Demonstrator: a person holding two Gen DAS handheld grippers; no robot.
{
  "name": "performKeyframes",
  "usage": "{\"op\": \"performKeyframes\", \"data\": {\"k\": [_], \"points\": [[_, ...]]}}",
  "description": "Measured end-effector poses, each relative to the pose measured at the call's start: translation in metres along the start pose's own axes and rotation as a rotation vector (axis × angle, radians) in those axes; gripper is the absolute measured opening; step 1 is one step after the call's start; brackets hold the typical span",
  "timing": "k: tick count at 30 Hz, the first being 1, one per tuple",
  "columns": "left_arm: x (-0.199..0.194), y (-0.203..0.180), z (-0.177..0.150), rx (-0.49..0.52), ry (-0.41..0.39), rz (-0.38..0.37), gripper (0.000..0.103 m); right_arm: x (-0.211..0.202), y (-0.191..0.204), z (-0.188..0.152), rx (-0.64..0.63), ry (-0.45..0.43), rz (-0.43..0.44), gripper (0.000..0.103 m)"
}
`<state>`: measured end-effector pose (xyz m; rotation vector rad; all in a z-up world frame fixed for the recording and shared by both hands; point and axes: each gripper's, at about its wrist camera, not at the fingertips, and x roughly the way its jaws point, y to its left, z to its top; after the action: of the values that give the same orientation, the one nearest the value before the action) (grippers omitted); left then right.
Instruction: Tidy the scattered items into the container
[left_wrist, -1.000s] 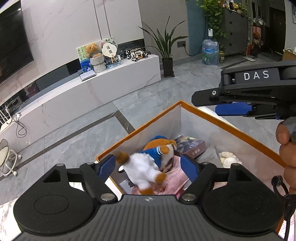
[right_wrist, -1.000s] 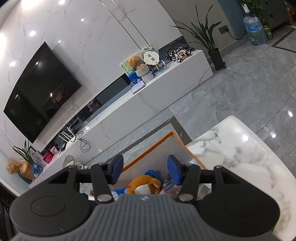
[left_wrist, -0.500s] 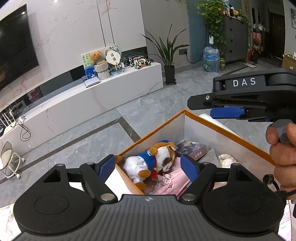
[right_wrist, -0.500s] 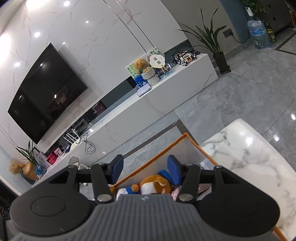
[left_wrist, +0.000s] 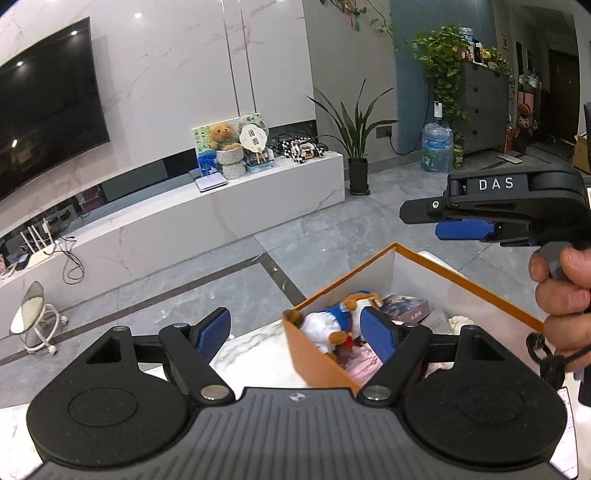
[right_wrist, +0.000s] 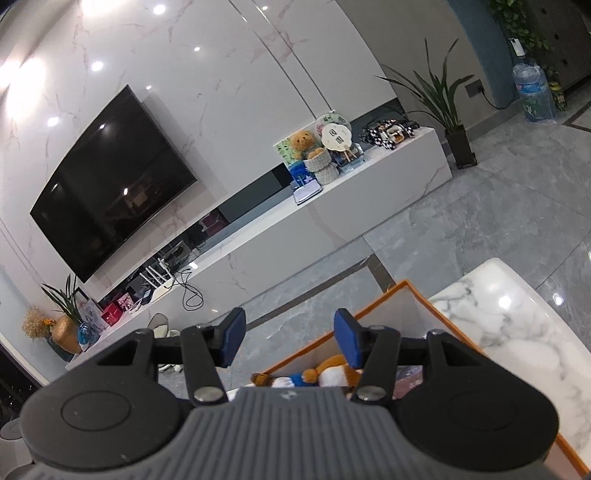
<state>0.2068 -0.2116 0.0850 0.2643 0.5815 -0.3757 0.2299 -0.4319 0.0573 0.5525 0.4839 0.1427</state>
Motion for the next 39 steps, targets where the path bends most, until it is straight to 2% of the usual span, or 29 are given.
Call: {"op": "performKeyframes", "data": {"k": [7, 13, 19, 25, 31, 39], "points": [[-0.032, 0.032, -0.007, -0.045, -0.048, 0.052, 0.091, -0.009, 0.029, -0.006, -0.059, -0.005, 0.028, 0.057], [-0.048, 0.068, -0.035, -0.106, -0.087, 0.060, 0.091, -0.012, 0.048, -0.015, -0.118, 0.004, 0.033, 0.057], [-0.050, 0.105, -0.059, -0.175, -0.069, 0.076, 0.091, -0.009, 0.063, -0.028, -0.177, 0.020, 0.026, 0.058], [-0.055, 0.131, -0.087, -0.179, -0.172, 0.052, 0.091, 0.000, 0.079, -0.055, -0.264, 0.039, 0.028, 0.059], [-0.025, 0.156, -0.114, -0.244, -0.091, 0.035, 0.091, 0.019, 0.098, -0.089, -0.361, 0.098, 0.048, 0.060], [0.005, 0.180, -0.143, -0.270, -0.013, 0.000, 0.084, 0.040, 0.122, -0.129, -0.471, 0.185, 0.073, 0.060]]}}
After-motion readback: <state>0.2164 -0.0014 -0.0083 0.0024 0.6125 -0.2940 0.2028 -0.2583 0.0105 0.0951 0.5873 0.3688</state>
